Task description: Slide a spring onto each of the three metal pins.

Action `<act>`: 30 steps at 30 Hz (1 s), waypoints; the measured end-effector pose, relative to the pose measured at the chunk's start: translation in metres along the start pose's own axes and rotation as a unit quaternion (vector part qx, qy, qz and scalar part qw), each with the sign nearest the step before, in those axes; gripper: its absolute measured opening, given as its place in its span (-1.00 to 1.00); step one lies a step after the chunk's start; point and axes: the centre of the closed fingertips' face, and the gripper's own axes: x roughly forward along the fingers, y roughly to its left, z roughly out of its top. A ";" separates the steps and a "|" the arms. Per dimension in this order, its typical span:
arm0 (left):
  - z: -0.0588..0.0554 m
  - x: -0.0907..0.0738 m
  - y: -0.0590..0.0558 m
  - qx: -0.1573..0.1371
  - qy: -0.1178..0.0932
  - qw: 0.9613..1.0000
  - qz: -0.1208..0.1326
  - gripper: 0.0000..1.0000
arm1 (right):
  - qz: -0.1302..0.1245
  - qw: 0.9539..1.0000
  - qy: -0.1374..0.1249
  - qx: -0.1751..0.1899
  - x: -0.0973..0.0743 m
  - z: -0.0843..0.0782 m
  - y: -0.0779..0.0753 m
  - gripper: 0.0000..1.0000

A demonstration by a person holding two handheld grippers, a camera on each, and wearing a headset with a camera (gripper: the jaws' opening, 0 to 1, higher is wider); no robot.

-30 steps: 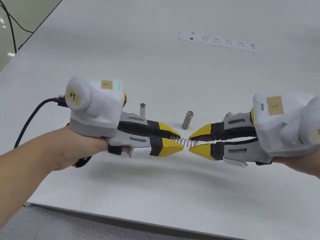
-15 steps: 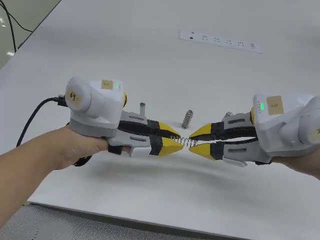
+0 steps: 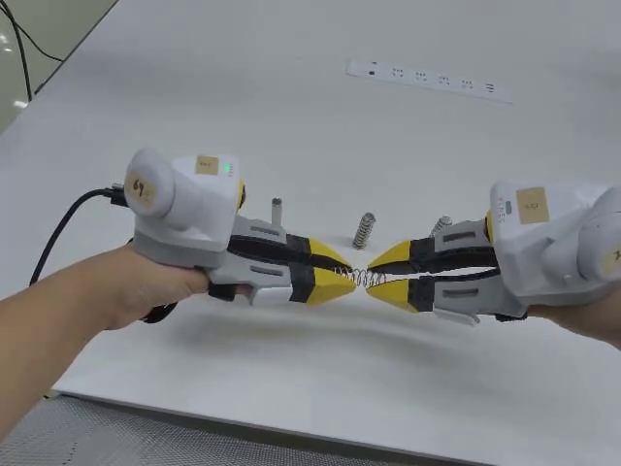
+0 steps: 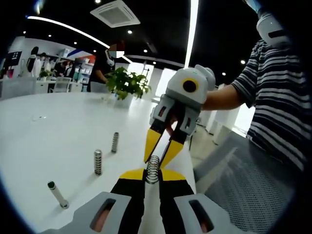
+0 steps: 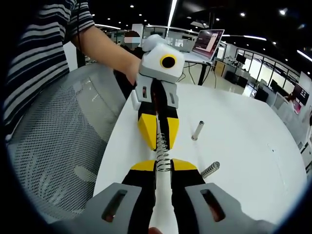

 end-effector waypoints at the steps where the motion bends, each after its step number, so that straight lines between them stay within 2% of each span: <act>1: 0.000 0.000 0.000 0.001 0.000 1.000 0.000 -0.96 | 0.000 1.000 0.000 0.001 0.000 0.000 0.000 -0.84; 16: 0.002 0.002 0.000 0.002 0.005 1.000 -0.008 -0.96 | 0.003 1.000 -0.003 0.020 0.000 -0.001 0.002 -0.82; 21: 0.004 0.001 0.000 0.002 0.003 1.000 -0.009 -0.96 | 0.003 1.000 0.013 0.020 0.000 -0.010 0.003 -0.82; 30: 0.002 0.000 -0.002 0.002 0.004 1.000 -0.011 -0.96 | 0.000 1.000 0.007 0.022 -0.002 -0.008 0.004 -0.85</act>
